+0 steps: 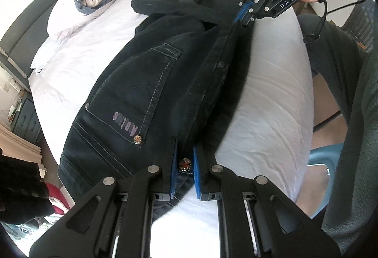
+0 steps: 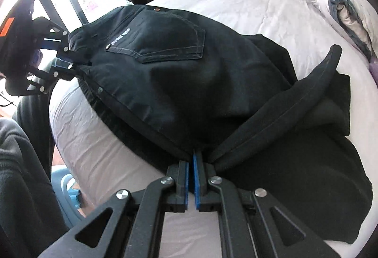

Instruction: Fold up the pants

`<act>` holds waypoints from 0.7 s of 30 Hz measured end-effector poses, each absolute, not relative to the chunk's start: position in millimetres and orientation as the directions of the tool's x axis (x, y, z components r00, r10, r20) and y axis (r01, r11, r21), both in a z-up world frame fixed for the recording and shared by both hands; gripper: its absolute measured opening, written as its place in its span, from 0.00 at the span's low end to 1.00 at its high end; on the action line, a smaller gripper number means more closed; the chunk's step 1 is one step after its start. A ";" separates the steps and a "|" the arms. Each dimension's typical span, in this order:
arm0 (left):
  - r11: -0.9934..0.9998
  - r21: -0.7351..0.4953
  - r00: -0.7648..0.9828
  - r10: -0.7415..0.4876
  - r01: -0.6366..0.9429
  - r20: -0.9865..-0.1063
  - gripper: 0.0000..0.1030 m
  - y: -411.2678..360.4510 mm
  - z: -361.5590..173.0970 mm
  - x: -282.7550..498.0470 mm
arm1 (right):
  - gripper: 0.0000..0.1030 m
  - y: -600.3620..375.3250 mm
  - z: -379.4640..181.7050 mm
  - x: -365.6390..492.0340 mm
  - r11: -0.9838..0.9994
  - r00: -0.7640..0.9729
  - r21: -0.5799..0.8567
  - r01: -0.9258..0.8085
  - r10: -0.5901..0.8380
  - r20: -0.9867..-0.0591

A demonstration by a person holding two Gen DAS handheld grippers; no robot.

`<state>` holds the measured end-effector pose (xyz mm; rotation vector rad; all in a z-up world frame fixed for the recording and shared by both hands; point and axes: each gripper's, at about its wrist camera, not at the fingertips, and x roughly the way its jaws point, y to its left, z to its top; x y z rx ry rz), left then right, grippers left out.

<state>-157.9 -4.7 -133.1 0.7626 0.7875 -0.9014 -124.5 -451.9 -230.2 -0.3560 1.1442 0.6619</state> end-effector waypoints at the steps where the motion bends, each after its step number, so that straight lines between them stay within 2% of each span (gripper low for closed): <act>1: 0.405 0.236 0.395 -0.373 0.883 -0.839 0.10 -5.2 -134.1 -159.6 | 0.04 -449.6 -230.4 -126.5 0.756 0.261 0.053 -0.653 0.289 -0.921; 13: 0.370 0.255 0.390 -0.354 0.893 -0.850 0.10 -6.1 -155.1 -158.5 | 0.05 -419.8 -244.1 -145.5 0.736 0.306 -0.059 -0.674 0.206 -0.929; 21: 0.375 0.279 0.407 -0.324 0.884 -0.854 0.14 -4.4 -157.9 -156.8 | 0.07 -408.8 -253.5 -154.4 0.727 0.332 -0.106 -0.678 0.175 -0.927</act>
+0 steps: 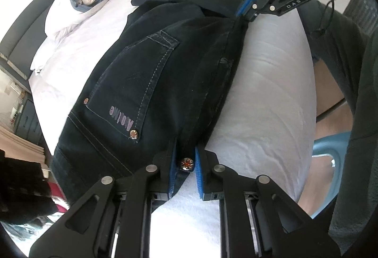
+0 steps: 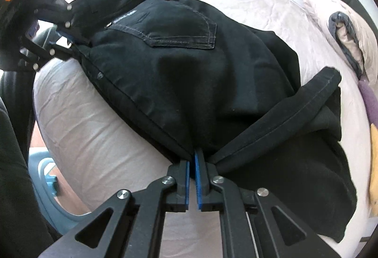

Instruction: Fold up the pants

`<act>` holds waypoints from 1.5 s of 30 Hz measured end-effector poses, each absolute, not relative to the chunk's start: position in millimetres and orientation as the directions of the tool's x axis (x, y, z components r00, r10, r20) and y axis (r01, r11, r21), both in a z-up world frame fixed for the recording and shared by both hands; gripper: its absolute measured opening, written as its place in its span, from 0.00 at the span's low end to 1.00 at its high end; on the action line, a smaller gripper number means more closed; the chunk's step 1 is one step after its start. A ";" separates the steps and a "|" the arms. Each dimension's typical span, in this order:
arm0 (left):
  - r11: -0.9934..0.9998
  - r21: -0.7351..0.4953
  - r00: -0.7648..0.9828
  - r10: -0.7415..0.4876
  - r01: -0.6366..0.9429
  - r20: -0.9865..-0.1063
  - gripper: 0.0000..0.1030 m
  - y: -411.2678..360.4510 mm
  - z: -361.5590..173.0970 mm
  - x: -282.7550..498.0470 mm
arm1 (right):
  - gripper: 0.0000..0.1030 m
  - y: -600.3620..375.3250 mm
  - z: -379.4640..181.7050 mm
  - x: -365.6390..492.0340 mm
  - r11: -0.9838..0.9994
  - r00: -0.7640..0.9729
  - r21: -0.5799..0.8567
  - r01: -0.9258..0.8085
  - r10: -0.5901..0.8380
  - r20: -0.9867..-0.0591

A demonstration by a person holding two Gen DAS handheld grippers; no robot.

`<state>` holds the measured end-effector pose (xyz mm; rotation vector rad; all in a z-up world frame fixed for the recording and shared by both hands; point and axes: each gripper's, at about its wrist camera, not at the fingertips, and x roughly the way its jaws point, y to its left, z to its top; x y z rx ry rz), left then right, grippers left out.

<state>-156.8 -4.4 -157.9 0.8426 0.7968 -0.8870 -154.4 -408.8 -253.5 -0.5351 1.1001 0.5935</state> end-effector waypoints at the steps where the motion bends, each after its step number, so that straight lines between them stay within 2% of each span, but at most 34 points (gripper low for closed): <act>1: 0.366 0.283 0.403 -0.313 0.887 -0.860 0.15 -5.2 -156.3 -158.4 | 0.07 -407.1 -254.2 -155.5 0.724 0.339 -0.118 -0.679 0.168 -0.926; 6: 0.393 0.203 0.338 -0.312 0.897 -0.888 0.16 2.0 -125.3 -146.2 | 0.08 -408.8 -257.0 -158.2 0.745 0.352 -0.111 -0.658 0.174 -0.920; 9: 0.486 0.135 0.350 -0.385 0.864 -0.854 0.19 -2.4 -87.3 -119.9 | 0.09 -411.1 -257.5 -159.6 0.760 0.361 -0.102 -0.642 0.182 -0.915; 13: 0.536 0.097 0.379 -0.446 0.839 -0.811 0.19 -32.0 -68.3 -87.9 | 0.09 -414.5 -256.3 -158.4 0.773 0.366 -0.093 -0.627 0.188 -0.912; 18: 0.521 0.096 0.369 -0.450 0.848 -0.813 0.19 -74.3 -73.1 -76.6 | 0.09 -415.9 -259.0 -158.6 0.787 0.383 -0.095 -0.609 0.187 -0.905; 21: 0.543 0.066 0.340 -0.422 0.837 -0.840 0.19 -85.7 -94.8 -68.2 | 0.09 -419.9 -259.7 -159.8 0.801 0.392 -0.078 -0.593 0.203 -0.897; 27: 0.635 -0.158 0.265 -0.518 0.757 -0.813 0.19 -113.2 -121.7 -37.8 | 0.10 -421.0 -260.3 -159.4 0.813 0.401 -0.068 -0.579 0.211 -0.891; 29: 0.660 -0.183 0.249 -0.504 0.728 -0.827 0.19 -124.1 -138.0 -21.9 | 0.10 -422.6 -260.3 -159.0 0.818 0.404 -0.059 -0.573 0.218 -0.888; 31: 0.695 -0.158 0.245 -0.443 0.701 -0.863 0.19 -133.6 -164.2 -8.2 | 0.11 -427.3 -260.0 -158.3 0.825 0.403 -0.038 -0.564 0.235 -0.884; 32: 0.713 -0.144 0.237 -0.407 0.686 -0.882 0.18 -136.3 -179.1 -2.9 | 0.13 -430.5 -260.1 -156.8 0.828 0.402 -0.027 -0.560 0.243 -0.883; 34: 0.736 -0.221 0.226 -0.456 0.640 -0.861 0.18 -130.1 -192.6 3.8 | 0.18 -440.1 -258.9 -155.0 0.844 0.387 0.017 -0.536 0.264 -0.883; 36: 0.739 -0.274 0.209 -0.488 0.615 -0.847 0.18 -125.5 -191.8 8.6 | 0.28 -452.6 -254.7 -153.4 0.851 0.362 0.084 -0.518 0.307 -0.880; 38: 0.747 -0.311 0.197 -0.504 0.588 -0.841 0.19 -123.6 -186.3 13.2 | 0.52 -466.0 -248.0 -150.1 0.844 0.318 0.175 -0.507 0.372 -0.872; 40: 0.729 -0.379 0.221 -0.580 0.570 -0.784 0.19 -119.5 -163.2 16.1 | 0.66 -480.1 -237.0 -147.8 0.849 0.313 0.216 -0.482 0.397 -0.863; 43: 0.677 -0.458 0.220 -0.668 0.577 -0.711 0.19 -124.7 -148.2 22.1 | 0.66 -514.4 -214.1 -133.8 0.865 0.364 0.287 -0.412 0.445 -0.818; 45: 0.679 -0.495 0.186 -0.671 0.542 -0.717 0.19 -130.0 -166.8 34.0 | 0.67 -543.7 -198.6 -110.7 0.873 0.406 0.354 -0.337 0.474 -0.782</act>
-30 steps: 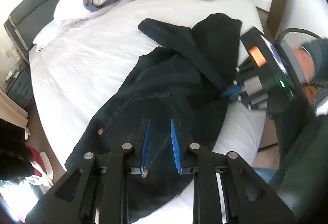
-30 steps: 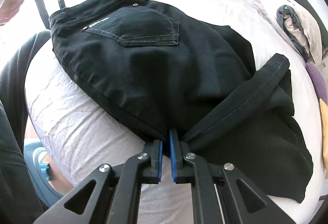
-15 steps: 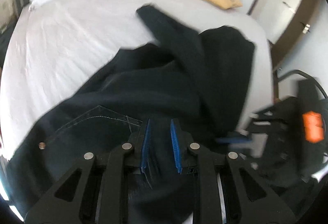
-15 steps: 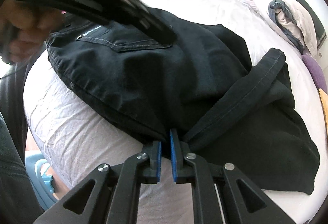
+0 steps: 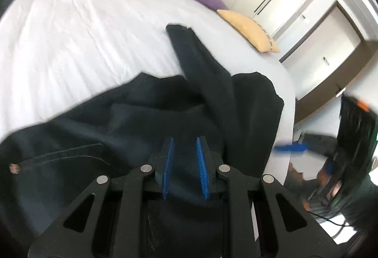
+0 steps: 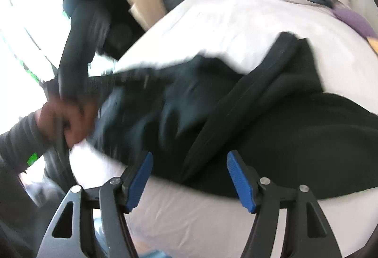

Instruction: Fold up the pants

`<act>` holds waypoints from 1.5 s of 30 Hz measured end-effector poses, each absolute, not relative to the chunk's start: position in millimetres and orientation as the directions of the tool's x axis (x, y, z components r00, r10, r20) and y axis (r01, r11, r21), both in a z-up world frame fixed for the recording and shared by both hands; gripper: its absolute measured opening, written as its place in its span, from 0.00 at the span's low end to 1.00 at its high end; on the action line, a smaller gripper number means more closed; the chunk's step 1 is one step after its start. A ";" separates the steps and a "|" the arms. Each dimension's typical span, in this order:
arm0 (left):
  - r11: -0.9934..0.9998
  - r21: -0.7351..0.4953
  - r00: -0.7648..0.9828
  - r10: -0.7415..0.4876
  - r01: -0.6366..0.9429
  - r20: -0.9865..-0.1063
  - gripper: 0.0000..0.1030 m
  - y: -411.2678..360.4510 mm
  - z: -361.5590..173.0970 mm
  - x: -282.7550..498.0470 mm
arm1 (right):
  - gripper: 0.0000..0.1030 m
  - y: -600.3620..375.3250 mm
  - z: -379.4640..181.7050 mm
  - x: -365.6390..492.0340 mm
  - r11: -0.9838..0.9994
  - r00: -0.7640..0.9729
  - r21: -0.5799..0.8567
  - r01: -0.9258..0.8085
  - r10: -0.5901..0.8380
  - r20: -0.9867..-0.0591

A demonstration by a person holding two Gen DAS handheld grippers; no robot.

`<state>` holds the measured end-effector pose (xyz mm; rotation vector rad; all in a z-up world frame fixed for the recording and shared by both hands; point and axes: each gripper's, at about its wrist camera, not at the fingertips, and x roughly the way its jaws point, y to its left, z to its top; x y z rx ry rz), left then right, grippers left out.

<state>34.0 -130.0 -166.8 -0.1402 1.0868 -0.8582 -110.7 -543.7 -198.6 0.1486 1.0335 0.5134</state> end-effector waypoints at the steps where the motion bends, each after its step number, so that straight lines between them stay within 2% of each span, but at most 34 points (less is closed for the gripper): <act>1: 0.700 -0.495 0.173 -0.650 0.515 -0.740 0.19 -130.4 -180.3 36.7 | 0.67 -553.8 -193.5 -99.0 0.876 0.426 0.369 -0.309 0.475 -0.770; 2: 0.720 -0.507 0.147 -0.632 0.474 -0.761 0.18 -128.7 -198.2 42.6 | 0.67 -563.7 -188.8 -86.6 0.880 0.446 0.384 -0.281 0.473 -0.759; 5: 0.690 -0.602 0.127 -0.693 0.403 -0.709 0.18 -118.1 -222.0 48.0 | 0.67 -594.1 -178.0 -32.7 0.874 0.516 0.453 -0.173 0.472 -0.714; 9: 0.690 -0.594 0.128 -0.690 0.413 -0.712 0.18 -124.9 -225.9 50.3 | 0.67 -633.9 -195.6 50.6 0.801 0.547 0.598 -0.036 0.516 -0.659; 12: 0.695 -0.576 0.143 -0.683 0.429 -0.716 0.18 -130.1 -226.3 48.6 | 0.67 -654.1 -222.8 104.5 0.752 0.549 0.653 0.088 0.511 -0.662; 15: 0.696 -0.567 0.155 -0.681 0.440 -0.716 0.18 -129.7 -220.9 49.3 | 0.67 -667.6 -242.7 142.9 0.783 0.532 0.597 0.175 0.435 -0.726; 25: 0.693 -0.565 0.168 -0.686 0.449 -0.708 0.18 -121.4 -215.8 34.9 | 0.67 -665.5 -287.2 197.8 0.796 0.407 0.562 0.226 0.447 -0.797; 27: 0.692 -0.566 0.169 -0.688 0.448 -0.706 0.18 -121.1 -216.0 35.3 | 0.62 -666.1 -293.3 196.3 0.789 0.400 0.565 0.243 0.449 -0.799; 29: 0.691 -0.569 0.169 -0.689 0.447 -0.704 0.18 -121.1 -215.6 36.5 | 0.50 -668.8 -304.5 200.6 0.747 0.395 0.618 0.245 0.506 -0.767; 32: 0.689 -0.572 0.169 -0.692 0.446 -0.702 0.18 -120.0 -215.5 36.9 | 0.37 -669.3 -308.7 197.1 0.722 0.395 0.650 0.238 0.539 -0.744; 39: 0.688 -0.573 0.169 -0.693 0.445 -0.701 0.18 -120.6 -216.0 37.4 | 0.22 -674.6 -307.4 190.8 0.614 0.457 0.770 0.175 0.642 -0.616; 41: 0.688 -0.574 0.169 -0.693 0.444 -0.701 0.18 -120.5 -216.1 37.9 | 0.10 -674.4 -304.3 189.7 0.598 0.479 0.787 0.154 0.651 -0.588; 42: 0.688 -0.573 0.169 -0.693 0.444 -0.701 0.18 -120.3 -215.9 37.9 | 0.09 -674.3 -303.1 188.5 0.590 0.489 0.794 0.146 0.655 -0.576; 45: 0.688 -0.573 0.169 -0.693 0.445 -0.701 0.18 -120.0 -215.7 37.8 | 0.05 -665.4 -297.6 187.2 0.630 0.479 0.767 0.121 0.640 -0.601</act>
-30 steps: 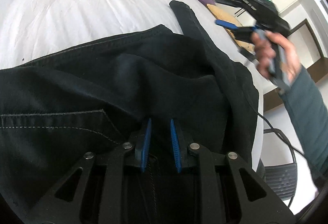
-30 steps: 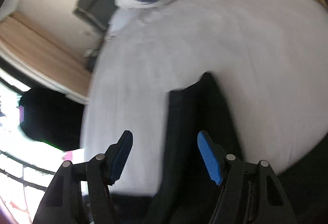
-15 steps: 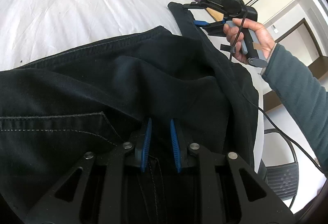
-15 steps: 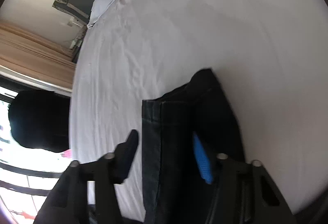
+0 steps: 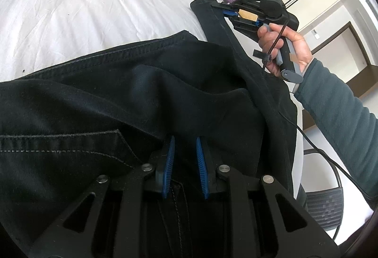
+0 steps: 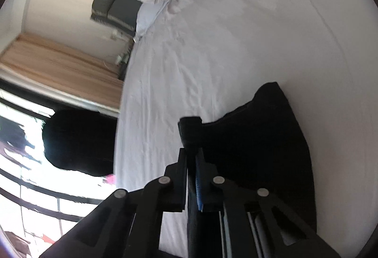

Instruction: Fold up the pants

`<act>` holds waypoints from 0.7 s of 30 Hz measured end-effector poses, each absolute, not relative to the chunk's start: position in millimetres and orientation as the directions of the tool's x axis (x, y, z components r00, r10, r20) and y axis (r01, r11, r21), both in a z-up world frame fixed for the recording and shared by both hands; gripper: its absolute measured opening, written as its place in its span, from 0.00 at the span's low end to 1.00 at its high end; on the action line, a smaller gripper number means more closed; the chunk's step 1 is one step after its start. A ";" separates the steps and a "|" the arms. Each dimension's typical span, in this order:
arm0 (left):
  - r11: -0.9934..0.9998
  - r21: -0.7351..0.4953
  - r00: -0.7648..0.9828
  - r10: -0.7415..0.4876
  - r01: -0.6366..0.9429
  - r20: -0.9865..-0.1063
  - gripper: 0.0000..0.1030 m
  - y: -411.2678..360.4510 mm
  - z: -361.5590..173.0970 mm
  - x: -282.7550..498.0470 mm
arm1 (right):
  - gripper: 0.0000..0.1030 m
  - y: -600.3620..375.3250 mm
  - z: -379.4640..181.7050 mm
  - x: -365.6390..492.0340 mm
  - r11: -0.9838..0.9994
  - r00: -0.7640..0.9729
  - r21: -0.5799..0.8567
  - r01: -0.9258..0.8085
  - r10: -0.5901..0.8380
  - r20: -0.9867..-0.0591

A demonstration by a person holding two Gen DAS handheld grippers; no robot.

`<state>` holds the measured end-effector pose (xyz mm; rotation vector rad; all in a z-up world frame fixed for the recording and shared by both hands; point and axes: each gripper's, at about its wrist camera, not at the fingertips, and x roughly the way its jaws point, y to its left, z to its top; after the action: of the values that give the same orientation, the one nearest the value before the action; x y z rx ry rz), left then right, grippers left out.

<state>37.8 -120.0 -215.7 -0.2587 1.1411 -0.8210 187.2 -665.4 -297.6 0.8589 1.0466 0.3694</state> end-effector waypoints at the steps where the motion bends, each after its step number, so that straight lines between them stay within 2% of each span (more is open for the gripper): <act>1: 0.688 -0.573 0.169 -0.693 0.445 -0.701 0.18 -120.2 -215.9 37.6 | 0.05 -662.1 -296.5 187.9 0.652 0.473 0.749 0.119 0.626 -0.620; 5: 0.692 -0.568 0.172 -0.689 0.445 -0.704 0.18 -121.2 -215.8 37.9 | 0.03 -664.6 -282.8 186.2 0.655 0.518 0.745 0.125 0.597 -0.612; 11: 0.693 -0.568 0.173 -0.689 0.445 -0.704 0.18 -120.9 -215.1 38.0 | 0.03 -705.3 -219.2 148.6 0.651 0.666 0.754 0.093 0.522 -0.533; 16: 0.698 -0.565 0.179 -0.685 0.440 -0.706 0.18 -120.6 -213.4 37.5 | 0.03 -767.2 -178.9 69.2 0.663 0.785 0.737 0.132 0.384 -0.486; 21: 0.707 -0.556 0.188 -0.676 0.437 -0.712 0.18 -120.2 -211.0 35.5 | 0.02 -830.6 -179.2 -21.8 0.644 0.845 0.717 0.267 0.202 -0.495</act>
<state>35.5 -120.2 -211.0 -0.2495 1.1361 -0.7943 -21.8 -830.6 -179.2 0.8839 0.5824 -0.0394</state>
